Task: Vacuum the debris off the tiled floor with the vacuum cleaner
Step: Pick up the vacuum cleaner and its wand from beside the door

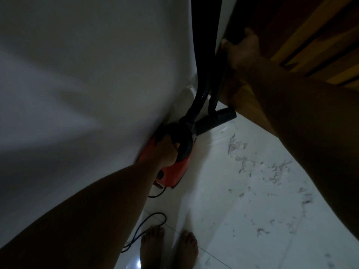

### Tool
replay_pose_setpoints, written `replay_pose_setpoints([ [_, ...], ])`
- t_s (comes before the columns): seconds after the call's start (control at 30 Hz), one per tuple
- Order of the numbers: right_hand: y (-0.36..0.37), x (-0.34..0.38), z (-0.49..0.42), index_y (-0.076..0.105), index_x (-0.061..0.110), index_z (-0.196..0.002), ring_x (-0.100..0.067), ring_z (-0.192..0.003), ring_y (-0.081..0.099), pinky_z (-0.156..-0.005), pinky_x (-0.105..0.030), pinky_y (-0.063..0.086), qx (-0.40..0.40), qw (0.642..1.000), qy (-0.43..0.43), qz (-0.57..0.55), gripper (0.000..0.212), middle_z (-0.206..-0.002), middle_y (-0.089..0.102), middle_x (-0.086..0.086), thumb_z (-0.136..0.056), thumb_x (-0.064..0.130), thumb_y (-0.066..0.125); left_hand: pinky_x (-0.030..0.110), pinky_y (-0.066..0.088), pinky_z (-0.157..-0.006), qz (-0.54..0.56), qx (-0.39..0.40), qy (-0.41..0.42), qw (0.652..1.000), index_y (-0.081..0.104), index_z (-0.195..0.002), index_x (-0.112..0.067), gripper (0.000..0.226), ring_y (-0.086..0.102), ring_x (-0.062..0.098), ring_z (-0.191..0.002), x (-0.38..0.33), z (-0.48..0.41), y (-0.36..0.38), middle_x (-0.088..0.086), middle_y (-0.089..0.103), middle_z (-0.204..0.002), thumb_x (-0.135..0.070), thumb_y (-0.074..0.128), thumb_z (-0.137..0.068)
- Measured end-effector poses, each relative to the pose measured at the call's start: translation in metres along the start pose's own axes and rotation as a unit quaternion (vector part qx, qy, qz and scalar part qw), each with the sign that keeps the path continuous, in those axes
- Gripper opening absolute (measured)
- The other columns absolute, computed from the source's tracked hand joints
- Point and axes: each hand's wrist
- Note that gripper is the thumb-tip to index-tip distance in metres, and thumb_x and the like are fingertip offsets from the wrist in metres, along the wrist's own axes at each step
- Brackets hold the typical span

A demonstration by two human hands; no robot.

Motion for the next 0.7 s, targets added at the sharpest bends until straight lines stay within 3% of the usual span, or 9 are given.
replay_pose_setpoints([
  [0.17, -0.001, 0.003, 0.003, 0.022, 0.007, -0.153, -0.024, -0.141, 0.036, -0.115, -0.035, 0.033, 0.001, 0.999, 0.003, 0.05, 0.065, -0.154, 0.036, -0.01, -0.099, 0.018, 0.056, 0.038, 0.043, -0.098, 0.018, 0.014, 0.013, 1.0, 0.035, -0.146, -0.004, 0.054, 0.051, 0.035, -0.127, -0.006, 0.005, -0.005, 0.02, 0.05, -0.142, -0.039, 0.039, -0.105],
  [0.27, -0.01, 0.004, 0.011, 0.02, 0.008, -0.154, -0.021, -0.14, 0.037, -0.114, -0.028, 0.033, -0.011, 0.997, 0.0, 0.08, 0.064, -0.153, 0.037, -0.008, -0.1, 0.019, 0.054, 0.037, 0.042, -0.099, 0.002, 0.016, 0.025, 1.0, 0.034, -0.146, -0.003, 0.052, 0.05, 0.035, -0.127, -0.006, 0.018, -0.006, 0.019, 0.047, -0.145, -0.036, 0.037, -0.105],
  [0.4, -0.026, 0.012, 0.025, 0.021, 0.007, -0.153, -0.023, -0.141, 0.036, -0.114, -0.03, 0.032, -0.036, 0.996, 0.008, 0.085, 0.064, -0.153, 0.037, -0.009, -0.1, 0.02, 0.054, 0.038, 0.041, -0.101, 0.04, 0.012, 0.02, 0.999, 0.03, -0.149, -0.002, 0.055, 0.048, 0.036, -0.13, -0.005, 0.045, -0.009, 0.021, 0.048, -0.145, -0.036, 0.037, -0.106],
  [0.5, -0.036, 0.019, 0.049, 0.024, 0.008, -0.152, -0.023, -0.139, 0.038, -0.114, -0.03, 0.031, -0.039, 0.996, 0.029, 0.075, 0.061, -0.152, 0.039, -0.01, -0.099, 0.02, 0.055, 0.037, 0.045, -0.093, 0.058, 0.016, 0.017, 0.998, 0.031, -0.149, -0.002, 0.056, 0.053, 0.037, -0.124, -0.004, 0.069, -0.016, 0.023, 0.052, -0.14, -0.037, 0.037, -0.105],
  [0.6, -0.044, 0.023, 0.081, 0.025, 0.008, -0.151, -0.026, -0.138, 0.04, -0.115, -0.04, 0.034, -0.028, 0.998, 0.035, 0.047, 0.063, -0.149, 0.041, -0.011, -0.097, 0.018, 0.056, 0.03, 0.043, -0.085, 0.073, 0.008, 0.008, 0.997, 0.03, -0.15, -0.005, 0.056, 0.054, 0.033, -0.123, -0.008, 0.102, -0.027, 0.018, 0.052, -0.14, -0.037, 0.039, -0.105],
  [0.7, -0.052, 0.028, 0.108, 0.027, 0.006, -0.15, -0.029, -0.134, 0.044, -0.113, -0.04, 0.037, -0.017, 0.997, 0.044, 0.055, 0.061, -0.147, 0.044, -0.012, -0.098, 0.019, 0.055, 0.033, 0.045, -0.093, 0.107, 0.014, 0.001, 0.994, 0.022, -0.153, -0.006, 0.057, 0.053, 0.033, -0.126, -0.012, 0.139, -0.035, 0.019, 0.049, -0.143, -0.033, 0.039, -0.106],
])
Point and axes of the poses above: each hand's wrist, its own z-axis away from the middle knuckle, its own y-axis out of the palm, x = y × z
